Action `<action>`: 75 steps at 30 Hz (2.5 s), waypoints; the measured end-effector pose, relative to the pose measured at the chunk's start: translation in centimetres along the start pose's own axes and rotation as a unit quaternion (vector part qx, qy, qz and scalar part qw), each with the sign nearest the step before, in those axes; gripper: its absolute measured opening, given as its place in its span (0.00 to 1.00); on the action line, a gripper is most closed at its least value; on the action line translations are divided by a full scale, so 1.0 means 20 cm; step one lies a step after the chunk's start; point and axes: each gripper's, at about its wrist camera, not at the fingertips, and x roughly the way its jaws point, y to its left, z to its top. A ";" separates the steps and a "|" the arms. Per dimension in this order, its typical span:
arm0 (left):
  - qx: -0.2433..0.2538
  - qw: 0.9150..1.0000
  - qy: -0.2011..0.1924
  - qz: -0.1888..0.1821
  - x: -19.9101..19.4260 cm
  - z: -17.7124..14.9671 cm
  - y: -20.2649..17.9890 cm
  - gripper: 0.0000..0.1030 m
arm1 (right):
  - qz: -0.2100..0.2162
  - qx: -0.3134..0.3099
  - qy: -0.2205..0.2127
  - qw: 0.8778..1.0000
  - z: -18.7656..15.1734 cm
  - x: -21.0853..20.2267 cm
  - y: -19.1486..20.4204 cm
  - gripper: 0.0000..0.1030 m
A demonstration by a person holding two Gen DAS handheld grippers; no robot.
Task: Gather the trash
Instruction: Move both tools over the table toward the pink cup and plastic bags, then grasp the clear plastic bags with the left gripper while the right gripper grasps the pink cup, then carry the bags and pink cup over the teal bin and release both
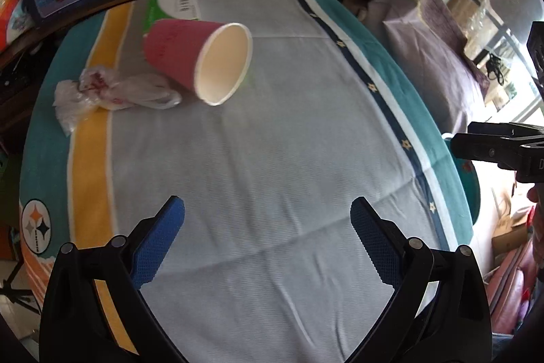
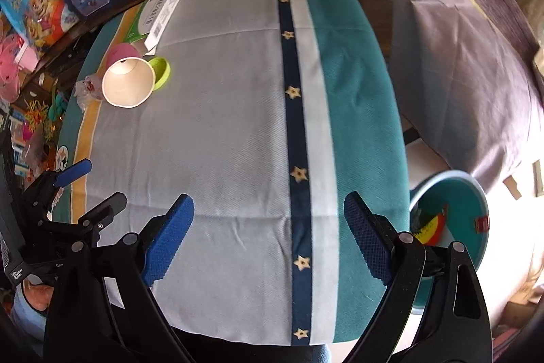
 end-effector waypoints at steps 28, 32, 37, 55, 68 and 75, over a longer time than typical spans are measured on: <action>-0.130 0.990 0.000 0.046 0.06 0.16 0.84 0.95 | 0.043 -0.146 0.080 0.985 0.73 0.51 0.83 0.60; -0.141 0.989 -0.001 0.037 0.09 0.21 0.83 0.95 | 0.044 -0.146 0.059 0.987 0.69 0.45 0.79 0.57; -0.159 0.987 -0.011 0.029 0.12 0.30 0.78 0.95 | 0.050 -0.122 0.053 0.990 0.63 0.35 0.65 0.57; -0.127 0.981 -0.007 0.144 0.28 0.41 0.64 0.63 | 0.039 -0.071 0.043 0.996 0.46 0.33 0.31 0.58; -0.061 0.993 -0.010 0.102 0.10 0.20 0.44 0.28 | 0.045 -0.039 0.033 0.998 0.20 0.21 0.16 0.58; -0.027 0.998 -0.017 0.060 0.00 0.13 0.22 0.28 | 0.057 -0.002 0.015 0.998 0.03 0.11 0.02 0.58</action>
